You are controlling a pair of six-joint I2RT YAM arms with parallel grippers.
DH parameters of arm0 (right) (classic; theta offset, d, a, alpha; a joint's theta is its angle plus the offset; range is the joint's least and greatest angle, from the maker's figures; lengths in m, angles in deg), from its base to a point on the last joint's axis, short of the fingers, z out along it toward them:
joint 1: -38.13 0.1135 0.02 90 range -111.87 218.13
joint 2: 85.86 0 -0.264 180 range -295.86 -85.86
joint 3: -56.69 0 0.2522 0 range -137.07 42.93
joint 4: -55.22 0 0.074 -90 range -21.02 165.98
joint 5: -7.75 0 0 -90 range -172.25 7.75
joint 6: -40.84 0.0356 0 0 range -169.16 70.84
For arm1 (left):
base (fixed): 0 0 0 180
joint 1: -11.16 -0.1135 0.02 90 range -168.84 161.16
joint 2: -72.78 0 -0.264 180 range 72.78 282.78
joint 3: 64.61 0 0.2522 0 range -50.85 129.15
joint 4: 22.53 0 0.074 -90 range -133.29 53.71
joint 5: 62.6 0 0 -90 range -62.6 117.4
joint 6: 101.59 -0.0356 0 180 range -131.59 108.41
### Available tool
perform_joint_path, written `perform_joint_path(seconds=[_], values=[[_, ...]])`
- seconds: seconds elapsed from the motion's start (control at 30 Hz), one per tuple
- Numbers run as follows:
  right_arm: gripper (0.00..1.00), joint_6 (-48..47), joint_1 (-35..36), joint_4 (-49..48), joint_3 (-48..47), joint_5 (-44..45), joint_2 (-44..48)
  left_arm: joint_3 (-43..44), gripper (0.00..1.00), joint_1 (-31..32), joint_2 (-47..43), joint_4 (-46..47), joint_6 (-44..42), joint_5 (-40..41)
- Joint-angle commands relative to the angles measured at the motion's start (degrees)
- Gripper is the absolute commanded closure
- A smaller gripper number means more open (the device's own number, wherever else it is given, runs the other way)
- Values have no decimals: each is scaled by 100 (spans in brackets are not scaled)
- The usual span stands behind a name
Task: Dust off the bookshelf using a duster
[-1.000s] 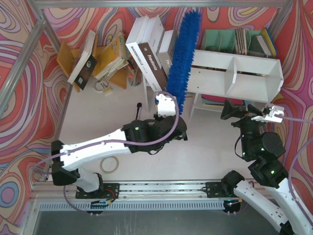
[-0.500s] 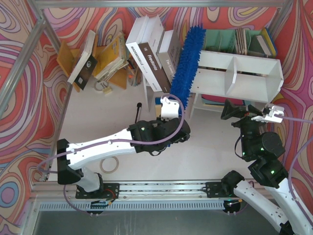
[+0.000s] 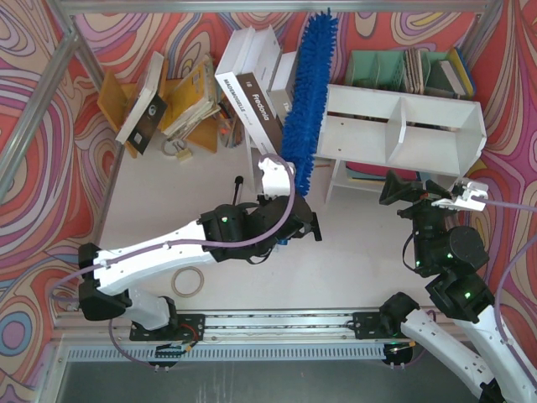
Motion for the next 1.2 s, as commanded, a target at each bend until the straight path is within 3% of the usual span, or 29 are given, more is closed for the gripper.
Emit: perform_joint_path(seconds=[0.0, 0.2, 0.47, 0.67, 1.17], values=[[1, 34, -23, 38, 29, 88, 23, -183, 100, -138, 305, 115, 292, -127], [1, 48, -24, 56, 29, 93, 19, -94, 100, -139, 541, 74, 331, -499], [1, 68, -23, 64, 25, 117, 19, -46, 100, -141, -3, 351, -81, 67], [1, 78, -23, 72, 38, 152, 23, -398, 100, -139, -309, 662, 119, 252], [1, 166, -23, 109, 36, 204, -6, -382, 100, -140, 595, 481, 356, -648]])
